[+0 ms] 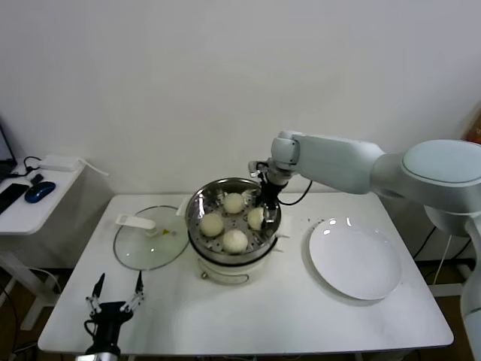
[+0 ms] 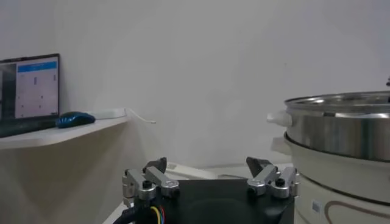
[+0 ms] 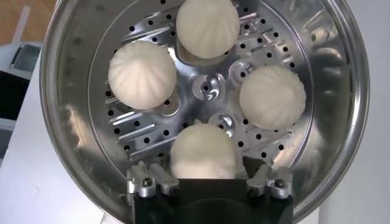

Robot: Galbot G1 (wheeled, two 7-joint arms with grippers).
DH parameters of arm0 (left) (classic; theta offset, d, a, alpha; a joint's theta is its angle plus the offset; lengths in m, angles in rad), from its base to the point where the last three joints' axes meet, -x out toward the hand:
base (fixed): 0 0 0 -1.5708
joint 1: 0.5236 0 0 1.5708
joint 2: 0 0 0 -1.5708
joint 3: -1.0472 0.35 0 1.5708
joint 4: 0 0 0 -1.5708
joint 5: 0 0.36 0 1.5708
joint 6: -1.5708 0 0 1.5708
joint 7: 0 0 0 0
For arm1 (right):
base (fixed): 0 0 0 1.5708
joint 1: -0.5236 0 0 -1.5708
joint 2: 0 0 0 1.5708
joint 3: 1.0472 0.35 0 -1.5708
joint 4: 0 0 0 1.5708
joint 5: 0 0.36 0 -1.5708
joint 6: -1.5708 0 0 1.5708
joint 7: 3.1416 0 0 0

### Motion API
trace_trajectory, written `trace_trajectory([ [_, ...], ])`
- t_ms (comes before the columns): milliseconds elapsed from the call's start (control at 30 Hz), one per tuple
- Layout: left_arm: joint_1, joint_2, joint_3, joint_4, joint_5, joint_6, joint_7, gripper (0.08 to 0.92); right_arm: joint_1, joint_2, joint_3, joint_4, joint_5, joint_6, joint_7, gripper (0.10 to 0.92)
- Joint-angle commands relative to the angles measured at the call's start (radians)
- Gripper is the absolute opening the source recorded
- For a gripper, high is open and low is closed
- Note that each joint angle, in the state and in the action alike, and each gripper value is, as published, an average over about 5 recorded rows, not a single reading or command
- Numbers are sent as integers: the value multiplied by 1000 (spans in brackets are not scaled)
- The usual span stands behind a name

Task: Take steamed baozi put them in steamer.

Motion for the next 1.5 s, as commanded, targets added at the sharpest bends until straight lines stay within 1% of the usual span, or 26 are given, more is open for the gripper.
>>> trace_trajectory([
  [33,0,-2,-1,-1,1,2,0,823,27,-6,-6,6,10,10,-23,817],
  [233,2,-2,0,0,1,0,0,823,91,-45,-4,69,57,21,-31,823],
  [367,4,-1,1,-4,-2,4,0,823,138,-109,22,133,81,25,-22,823],
  [467,-4,-3,2,-17,3,13,1,823,147,-176,77,158,75,25,-6,823],
  [633,-12,-4,1,-38,15,24,2,823,95,-317,232,161,8,22,47,823],
  [867,-2,-3,3,-40,34,16,0,823,-64,-523,515,261,-25,24,170,823],
  [1000,3,-2,6,-45,46,13,0,823,-205,-635,698,341,-39,30,259,823],
  [1133,11,-5,15,-53,57,10,3,823,-415,-729,923,442,-74,48,352,823],
  [1267,27,-4,20,-67,59,9,10,823,-657,-807,1108,566,-98,109,501,823],
  [1367,35,-4,21,-71,61,6,10,823,-878,-821,1308,643,-118,158,608,823],
  [1500,40,-5,20,-72,62,3,8,823,-1178,-771,1607,714,-149,202,699,823],
])
